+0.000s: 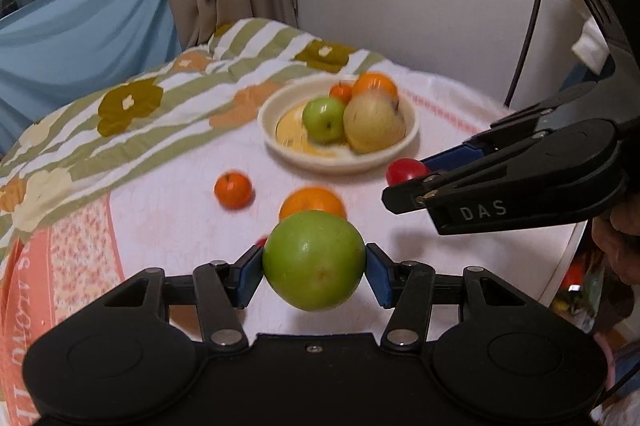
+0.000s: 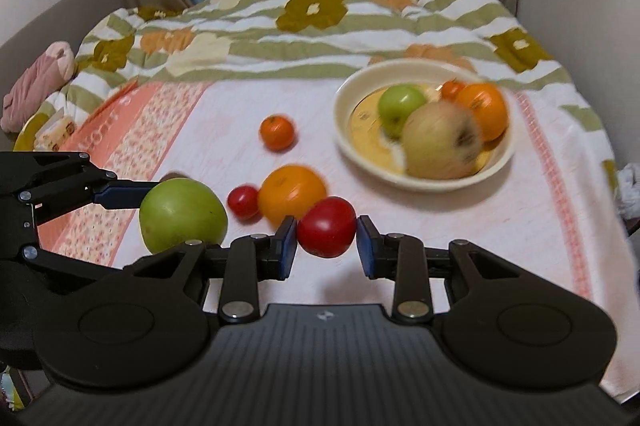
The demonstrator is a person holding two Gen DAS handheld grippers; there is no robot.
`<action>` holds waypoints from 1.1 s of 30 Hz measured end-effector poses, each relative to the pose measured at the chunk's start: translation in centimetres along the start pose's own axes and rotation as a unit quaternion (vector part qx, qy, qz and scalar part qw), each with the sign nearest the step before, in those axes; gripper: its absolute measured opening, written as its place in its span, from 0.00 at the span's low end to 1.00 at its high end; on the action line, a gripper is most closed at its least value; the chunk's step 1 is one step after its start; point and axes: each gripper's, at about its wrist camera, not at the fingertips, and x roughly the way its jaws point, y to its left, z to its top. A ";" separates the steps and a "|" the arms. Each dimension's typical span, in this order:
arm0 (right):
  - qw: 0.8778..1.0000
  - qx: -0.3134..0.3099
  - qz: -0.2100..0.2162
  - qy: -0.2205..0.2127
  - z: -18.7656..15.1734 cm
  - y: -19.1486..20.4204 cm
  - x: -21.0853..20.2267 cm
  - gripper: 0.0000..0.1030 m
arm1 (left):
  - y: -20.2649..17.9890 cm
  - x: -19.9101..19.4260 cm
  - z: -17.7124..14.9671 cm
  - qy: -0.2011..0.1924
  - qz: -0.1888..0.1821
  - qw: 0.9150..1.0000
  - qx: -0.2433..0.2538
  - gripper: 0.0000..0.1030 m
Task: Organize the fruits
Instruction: 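Carry the green apple and cherry tomato to the duck bowl and release them inside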
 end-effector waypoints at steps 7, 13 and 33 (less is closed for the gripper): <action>1.000 -0.017 -0.007 -0.024 2.8 -3.6 -3.0 0.45 | -1.8 -0.6 3.8 -0.015 0.006 0.999 -0.029 0.57; 0.999 -0.028 -0.008 -0.036 5.4 -7.1 -4.2 0.45 | -3.3 0.1 6.8 -0.021 0.013 0.998 -0.053 0.57; 0.995 -0.076 0.062 -0.028 15.0 -16.2 4.2 0.45 | -1.6 9.6 16.1 -0.012 0.064 0.988 -0.137 0.57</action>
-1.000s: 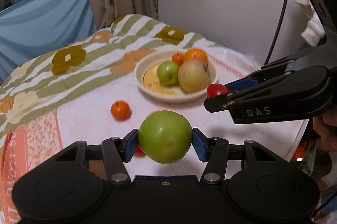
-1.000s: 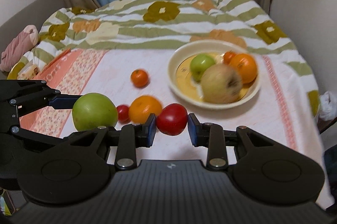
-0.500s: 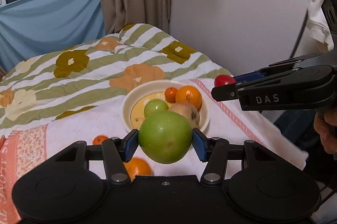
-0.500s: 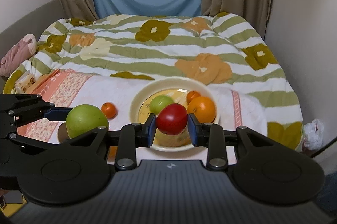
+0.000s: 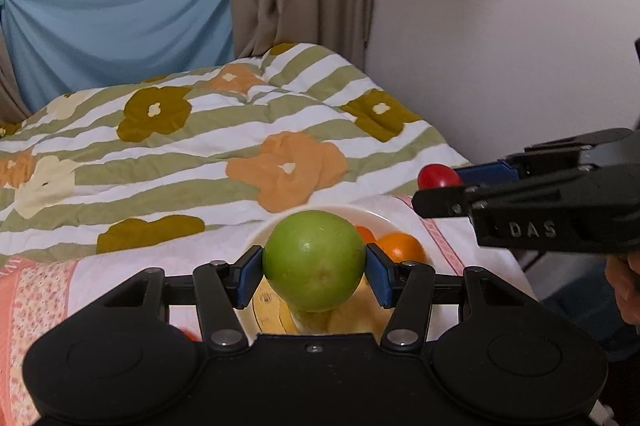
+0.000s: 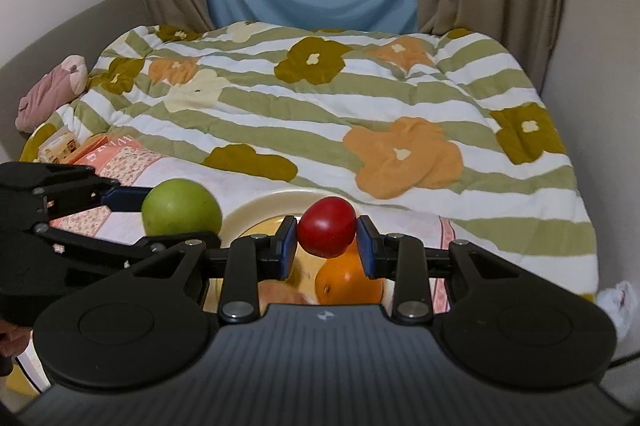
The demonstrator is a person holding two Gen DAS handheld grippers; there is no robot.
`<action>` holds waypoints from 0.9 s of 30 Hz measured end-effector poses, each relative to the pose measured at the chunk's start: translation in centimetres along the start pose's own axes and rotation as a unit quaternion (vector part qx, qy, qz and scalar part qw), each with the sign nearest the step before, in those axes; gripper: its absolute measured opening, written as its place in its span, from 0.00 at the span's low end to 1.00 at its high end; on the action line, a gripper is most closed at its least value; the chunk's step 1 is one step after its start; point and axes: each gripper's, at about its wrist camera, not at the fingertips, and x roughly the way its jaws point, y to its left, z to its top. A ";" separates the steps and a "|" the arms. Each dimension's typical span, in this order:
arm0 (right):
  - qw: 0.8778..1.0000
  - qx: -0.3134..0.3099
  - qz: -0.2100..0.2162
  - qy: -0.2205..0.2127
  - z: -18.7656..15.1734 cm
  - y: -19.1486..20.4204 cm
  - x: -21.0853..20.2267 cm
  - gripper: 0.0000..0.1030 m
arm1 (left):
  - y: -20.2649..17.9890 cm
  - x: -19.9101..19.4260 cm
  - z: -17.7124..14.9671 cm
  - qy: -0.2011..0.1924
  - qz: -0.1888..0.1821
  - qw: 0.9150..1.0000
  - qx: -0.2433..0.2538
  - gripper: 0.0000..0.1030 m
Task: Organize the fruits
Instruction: 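Carry the green apple and cherry tomato to the duck bowl and release them inside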
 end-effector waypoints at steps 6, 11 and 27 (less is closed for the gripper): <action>1.000 -0.006 0.016 0.013 1.1 -1.5 4.1 0.45 | 1.0 4.7 1.8 0.020 0.016 1.000 -0.002 0.57; 0.999 -0.008 0.023 0.024 1.4 -2.4 7.2 0.45 | 1.9 8.3 2.3 0.042 0.023 0.999 0.003 0.57; 0.998 0.017 0.028 0.045 0.9 -4.2 11.5 0.45 | 1.9 12.1 0.9 0.086 0.017 0.996 0.015 0.69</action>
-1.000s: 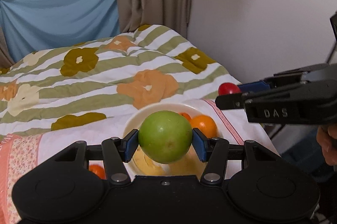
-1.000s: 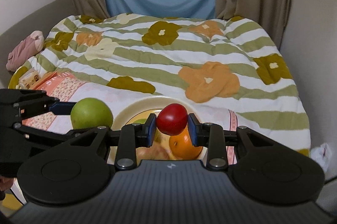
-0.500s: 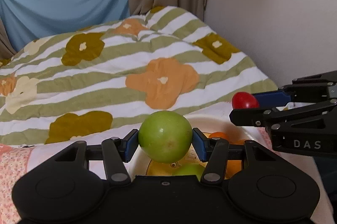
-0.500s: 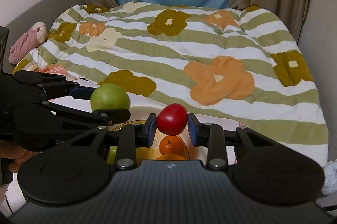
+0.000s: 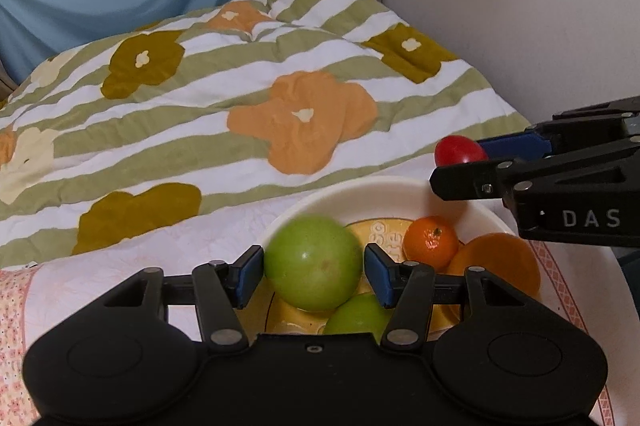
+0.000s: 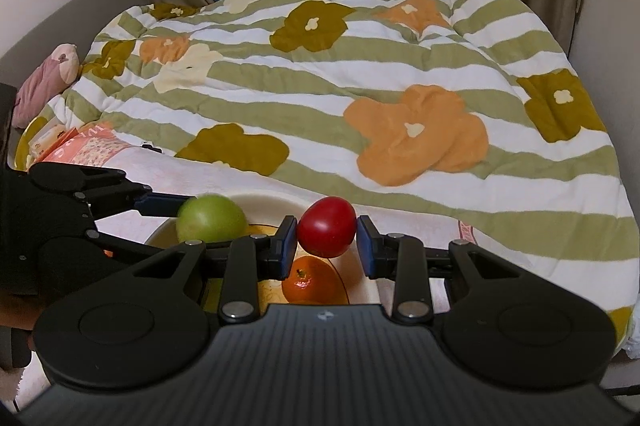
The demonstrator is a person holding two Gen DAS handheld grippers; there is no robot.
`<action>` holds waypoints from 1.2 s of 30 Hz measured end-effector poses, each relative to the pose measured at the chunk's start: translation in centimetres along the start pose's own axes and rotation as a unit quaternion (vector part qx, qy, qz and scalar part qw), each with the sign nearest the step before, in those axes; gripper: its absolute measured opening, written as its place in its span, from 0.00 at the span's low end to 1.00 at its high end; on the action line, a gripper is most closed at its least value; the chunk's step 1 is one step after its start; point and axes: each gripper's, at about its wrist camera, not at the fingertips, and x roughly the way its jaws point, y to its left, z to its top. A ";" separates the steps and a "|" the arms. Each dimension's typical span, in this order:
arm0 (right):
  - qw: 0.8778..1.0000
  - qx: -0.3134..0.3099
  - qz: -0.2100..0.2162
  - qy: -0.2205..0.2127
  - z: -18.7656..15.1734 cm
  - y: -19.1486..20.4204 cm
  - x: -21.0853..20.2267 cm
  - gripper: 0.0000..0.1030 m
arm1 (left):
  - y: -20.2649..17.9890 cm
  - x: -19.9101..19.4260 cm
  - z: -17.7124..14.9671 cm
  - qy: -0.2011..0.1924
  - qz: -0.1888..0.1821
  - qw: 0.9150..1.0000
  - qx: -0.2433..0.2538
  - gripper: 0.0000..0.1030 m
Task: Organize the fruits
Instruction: 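Carry the green apple and cherry tomato to the duck bowl and release them inside, then move both tools back toward the kiwi and orange on the cloth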
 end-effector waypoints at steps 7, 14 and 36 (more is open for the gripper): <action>1.000 -0.002 0.001 0.001 0.1 -0.1 0.1 0.45 | 0.6 -2.1 0.1 -0.021 0.011 1.000 -0.004 0.80; 1.000 -0.025 0.008 0.004 0.9 0.9 0.2 0.45 | 1.6 -5.6 -1.3 -0.037 0.029 0.998 -0.031 0.83; 0.998 -0.060 0.020 -0.008 -1.0 2.4 1.4 1.00 | 1.1 -7.0 -3.9 -0.031 0.039 0.998 -0.048 0.84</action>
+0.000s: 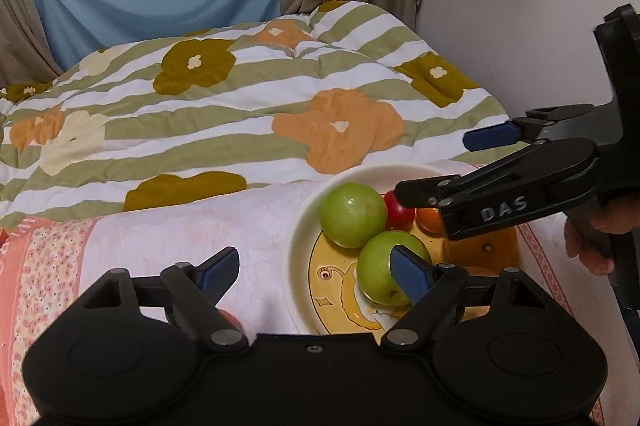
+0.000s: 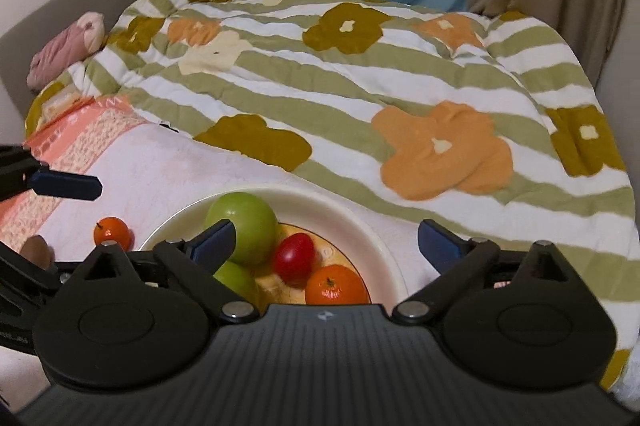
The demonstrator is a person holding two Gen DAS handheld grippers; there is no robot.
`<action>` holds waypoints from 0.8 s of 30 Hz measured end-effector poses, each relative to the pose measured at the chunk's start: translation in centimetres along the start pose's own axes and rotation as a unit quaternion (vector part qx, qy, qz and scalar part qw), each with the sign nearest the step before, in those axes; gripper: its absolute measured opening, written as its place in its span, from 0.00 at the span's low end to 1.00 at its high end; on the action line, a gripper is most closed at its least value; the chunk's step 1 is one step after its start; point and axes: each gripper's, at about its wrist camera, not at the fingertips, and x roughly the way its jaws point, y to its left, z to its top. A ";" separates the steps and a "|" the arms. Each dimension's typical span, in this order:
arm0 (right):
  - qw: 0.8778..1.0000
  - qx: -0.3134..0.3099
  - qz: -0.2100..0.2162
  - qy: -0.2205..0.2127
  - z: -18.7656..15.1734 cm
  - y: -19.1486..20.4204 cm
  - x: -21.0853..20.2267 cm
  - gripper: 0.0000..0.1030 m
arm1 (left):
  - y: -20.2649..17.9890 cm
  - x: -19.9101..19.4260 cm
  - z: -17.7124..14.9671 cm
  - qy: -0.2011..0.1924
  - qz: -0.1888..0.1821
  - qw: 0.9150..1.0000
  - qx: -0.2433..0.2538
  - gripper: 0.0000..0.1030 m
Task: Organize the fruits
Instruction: 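Move both tools back toward the kiwi and orange on the cloth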
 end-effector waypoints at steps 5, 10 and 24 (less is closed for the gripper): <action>1.000 0.025 -0.001 -0.004 0.0 -0.9 -1.9 1.00 | -0.4 -1.0 0.0 -0.005 0.001 1.000 -0.004 0.84; 0.999 0.030 -0.013 -0.017 0.2 -0.8 -4.3 1.00 | -0.4 -2.9 -0.2 -0.013 0.012 1.000 -0.012 0.84; 0.996 0.037 -0.041 -0.067 -0.5 6.2 -14.0 1.00 | 0.1 -12.8 -3.6 -0.059 0.034 0.997 -0.047 0.90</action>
